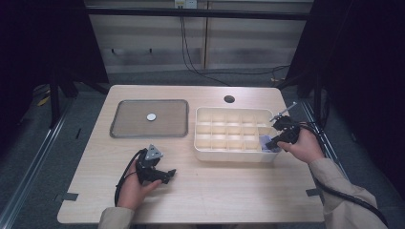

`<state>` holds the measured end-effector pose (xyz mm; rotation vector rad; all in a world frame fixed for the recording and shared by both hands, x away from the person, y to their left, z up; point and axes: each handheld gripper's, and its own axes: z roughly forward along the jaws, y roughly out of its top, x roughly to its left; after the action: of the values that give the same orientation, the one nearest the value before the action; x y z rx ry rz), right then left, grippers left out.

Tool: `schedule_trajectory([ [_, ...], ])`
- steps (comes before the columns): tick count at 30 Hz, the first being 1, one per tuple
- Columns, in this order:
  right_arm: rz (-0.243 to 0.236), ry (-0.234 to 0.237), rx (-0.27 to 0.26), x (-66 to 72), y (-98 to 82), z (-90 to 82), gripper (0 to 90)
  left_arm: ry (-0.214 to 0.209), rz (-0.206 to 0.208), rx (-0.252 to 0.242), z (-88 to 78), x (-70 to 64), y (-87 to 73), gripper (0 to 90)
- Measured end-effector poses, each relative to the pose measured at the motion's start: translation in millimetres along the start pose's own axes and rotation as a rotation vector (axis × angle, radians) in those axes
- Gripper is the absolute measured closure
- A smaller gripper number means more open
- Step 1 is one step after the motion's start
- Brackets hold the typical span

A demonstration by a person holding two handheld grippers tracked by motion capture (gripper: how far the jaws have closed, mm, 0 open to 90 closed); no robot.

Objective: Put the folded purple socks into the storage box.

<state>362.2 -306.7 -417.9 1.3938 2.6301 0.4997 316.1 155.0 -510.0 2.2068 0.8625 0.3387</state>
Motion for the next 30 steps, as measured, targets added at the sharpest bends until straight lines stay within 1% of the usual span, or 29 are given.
schedule_trajectory([
  [2,0.0,-0.003,0.009,0.2,1.9,-1.6,61.6,0.0,0.0,0.0,0.0,0.0,0.0,9.6],
  [4,-0.005,-0.011,0.008,-0.5,3.9,-4.1,61.8,0.0,0.0,0.0,0.0,0.0,0.0,9.6],
  [6,-0.008,-0.005,-0.001,-1.2,5.5,-7.0,61.8,0.0,-0.002,-0.001,0.1,-0.1,0.0,9.6],
  [7,-0.002,-0.009,0.003,-0.7,6.7,-8.8,61.8,0.0,-0.002,-0.001,0.1,-0.1,0.0,9.6],
  [8,-0.008,-0.011,0.005,-1.0,7.9,-10.4,61.8,0.0,-0.002,-0.001,0.1,-0.1,0.0,9.6],
  [9,-0.009,-0.013,0.001,-1.0,8.7,-11.0,61.8,0.0,-0.01,-0.008,0.5,-0.6,-0.1,9.6],
  [10,-0.005,-0.012,0.013,-0.3,10.0,-12.7,62.3,0.0,-0.01,-0.008,0.5,-0.6,-0.1,9.6],
  [12,-0.019,-0.014,0.011,-0.6,12.5,-15.6,63.5,-0.001,-0.013,-0.01,0.7,-0.8,-0.2,9.6],
  [16,-0.04,-0.028,0.036,1.4,18.2,-19.3,64.9,-0.001,-0.014,-0.01,0.7,-0.8,-0.2,9.6],
  [18,-0.043,-0.026,0.042,2.3,20.1,-20.1,67.4,0.0,-0.01,-0.009,0.6,-0.6,-0.1,9.6],
  [19,-0.042,-0.021,0.047,2.9,21.0,-20.4,70.2,0.001,-0.009,-0.009,0.6,-0.6,-0.1,9.6],
  [20,-0.045,-0.019,0.051,3.2,21.5,-20.7,70.8,0.0,-0.009,-0.009,0.6,-0.6,-0.1,9.6],
  [22,-0.047,-0.015,0.051,3.3,22.5,-21.3,75.3,0.0,-0.01,-0.009,0.6,-0.6,-0.1,9.6],
  [24,-0.043,-0.015,0.064,4.0,23.3,-21.9,78.8,0.0,-0.01,-0.009,0.6,-0.6,-0.1,9.6],
  [28,-0.049,0.005,0.089,4.6,25.2,-23.3,87.9,0.0,-0.01,-0.009,0.6,-0.6,-0.1,9.6],
  [29,-0.059,0.007,0.087,4.7,25.5,-22.6,89.2,0.0,-0.009,-0.009,0.6,-0.5,-0.1,9.6],
  [30,-0.058,0.007,0.088,5.9,26.2,-23.0,90.0,0.0,-0.009,-0.009,0.6,-0.6,-0.1,9.6],
])
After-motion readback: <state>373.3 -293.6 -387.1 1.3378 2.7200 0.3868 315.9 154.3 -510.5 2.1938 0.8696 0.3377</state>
